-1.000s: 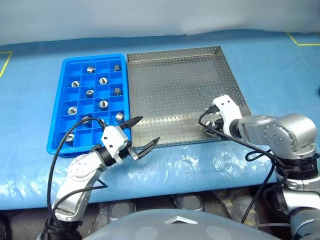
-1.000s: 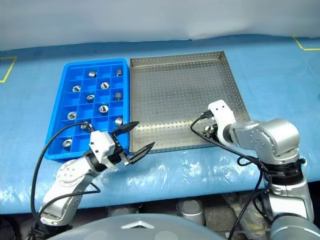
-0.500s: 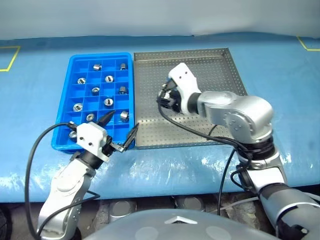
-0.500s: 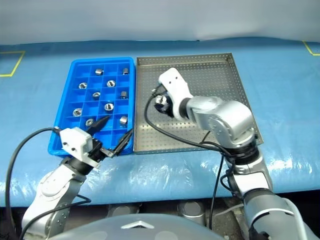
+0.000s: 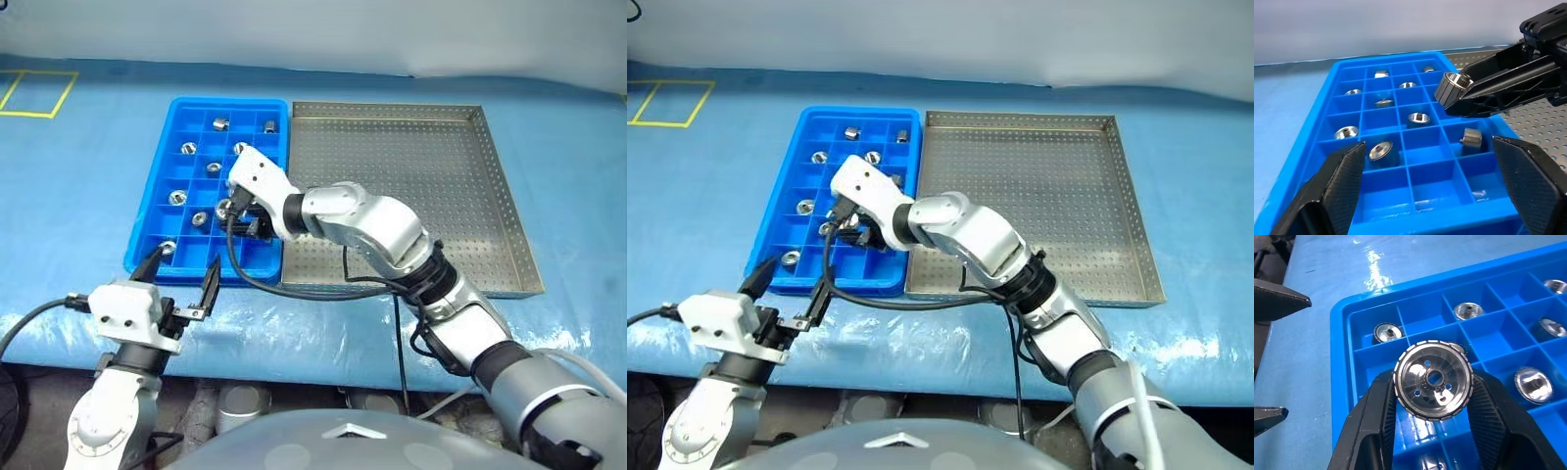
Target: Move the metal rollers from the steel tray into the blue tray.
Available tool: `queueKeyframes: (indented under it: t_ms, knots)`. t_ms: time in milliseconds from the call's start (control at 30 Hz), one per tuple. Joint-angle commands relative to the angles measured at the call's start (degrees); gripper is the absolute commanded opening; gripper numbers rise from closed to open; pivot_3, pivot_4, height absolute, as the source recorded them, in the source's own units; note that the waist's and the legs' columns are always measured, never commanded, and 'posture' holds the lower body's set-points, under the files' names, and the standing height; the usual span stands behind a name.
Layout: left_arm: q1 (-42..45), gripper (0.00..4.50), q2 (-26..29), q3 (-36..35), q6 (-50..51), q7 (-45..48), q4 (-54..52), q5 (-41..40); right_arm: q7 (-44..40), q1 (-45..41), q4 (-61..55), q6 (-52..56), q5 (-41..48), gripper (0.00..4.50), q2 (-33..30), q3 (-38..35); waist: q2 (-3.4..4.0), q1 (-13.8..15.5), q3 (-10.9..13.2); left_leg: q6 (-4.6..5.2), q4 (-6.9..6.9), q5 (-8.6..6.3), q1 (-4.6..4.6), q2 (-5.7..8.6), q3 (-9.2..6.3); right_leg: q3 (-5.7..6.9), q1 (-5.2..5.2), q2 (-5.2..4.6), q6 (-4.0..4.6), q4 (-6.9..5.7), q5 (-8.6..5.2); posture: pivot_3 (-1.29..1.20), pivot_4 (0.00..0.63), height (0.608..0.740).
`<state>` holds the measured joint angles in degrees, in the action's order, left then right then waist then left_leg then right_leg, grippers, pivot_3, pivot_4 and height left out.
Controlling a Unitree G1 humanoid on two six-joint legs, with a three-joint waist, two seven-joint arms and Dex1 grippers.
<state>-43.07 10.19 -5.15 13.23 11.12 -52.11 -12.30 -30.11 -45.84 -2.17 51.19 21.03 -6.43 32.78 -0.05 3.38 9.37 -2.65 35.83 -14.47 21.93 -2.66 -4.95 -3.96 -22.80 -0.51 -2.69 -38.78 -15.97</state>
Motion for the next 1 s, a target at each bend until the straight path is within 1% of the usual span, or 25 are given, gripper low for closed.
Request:
queueKeyframes:
  t_ms: [33,233,300,400,467,533,633,733,900,1000]
  knots:
    - [-1.63,4.50,-0.80,-0.30,-2.72,-0.68,-3.27,0.82,-2.88,0.62,2.18,-3.42,-2.02,1.69,1.15,1.08,0.00,0.91,0.00,0.00,0.00,0.00,0.00,0.00,0.00,0.01,0.00,0.01,0.00,0.00,-0.01,0.39,0.150,0.740]
    - [-1.21,4.50,-0.93,1.28,-3.07,-0.41,-2.72,1.33,-6.33,2.72,6.83,-3.64,-4.73,1.69,0.76,2.21,0.00,2.24,0.00,0.00,-0.01,0.00,0.00,0.00,0.00,0.02,-0.01,0.01,-0.01,0.01,-0.04,0.38,0.150,0.740]
    - [-0.32,4.50,-0.60,1.81,-2.79,-0.13,-2.49,1.19,-6.31,3.41,7.74,-2.83,-5.55,2.42,0.79,2.01,0.02,2.23,-0.01,-0.01,0.00,0.00,0.00,0.00,0.00,0.02,-0.01,0.01,-0.02,0.01,-0.04,0.37,0.150,0.740]
    - [0.43,4.50,0.04,1.89,-2.48,0.55,-2.11,0.85,-6.96,4.14,7.03,-2.12,-6.32,3.25,0.28,2.03,0.03,2.14,-0.02,-0.01,-0.02,0.00,-0.02,-0.01,0.00,0.01,0.00,0.02,-0.03,0.00,-0.05,0.34,0.150,0.740]
    - [1.07,4.50,0.61,1.92,-2.36,1.32,-1.63,0.50,-7.09,4.56,5.30,-1.25,-6.07,3.92,0.09,1.03,0.03,2.11,-0.02,-0.01,-0.02,0.00,-0.02,-0.01,0.00,0.01,0.00,0.02,-0.06,0.01,-0.07,0.32,0.150,0.740]
    - [2.15,4.50,1.34,1.93,-2.15,2.08,-1.00,0.22,-6.21,5.02,3.10,-0.60,-5.54,4.46,0.46,-1.48,0.03,2.08,-0.02,-0.01,-0.02,0.00,-0.01,0.00,0.00,0.01,0.01,0.01,-0.05,0.02,-0.07,0.31,0.150,0.740]
    - [5.39,4.50,2.49,1.34,-1.30,2.91,-0.11,-0.72,-3.16,6.87,-2.00,-0.55,-3.24,4.46,2.15,-9.14,0.02,1.77,-0.01,-0.03,-0.04,-0.01,0.02,0.00,0.01,0.01,-0.02,0.01,0.03,0.04,-0.02,0.26,0.150,0.740]
    - [9.65,4.50,3.95,0.36,0.32,3.71,0.80,-1.66,0.74,10.31,-7.97,-4.15,-2.26,4.46,3.01,-16.39,0.02,1.38,-0.01,-0.03,-0.03,-0.01,0.07,-0.01,-0.01,0.04,-0.05,0.02,0.03,0.02,-0.01,0.22,0.150,0.740]
    - [19.69,4.50,7.49,-0.15,4.83,5.00,4.51,-2.77,5.34,17.94,-17.07,-10.13,-4.58,4.46,-1.31,-24.27,0.01,0.20,-0.04,-0.07,0.02,0.01,0.06,0.01,-0.01,0.04,0.03,-0.01,-0.01,0.05,0.00,0.12,0.150,0.740]
    - [26.08,4.50,10.38,1.45,7.75,6.12,9.22,-0.70,4.64,22.81,-19.11,-12.82,-5.55,4.46,-6.31,-27.13,0.02,-1.33,-0.04,-0.12,0.05,0.04,0.04,0.01,0.00,0.03,0.04,-0.01,-0.01,0.02,0.03,0.06,0.150,0.740]
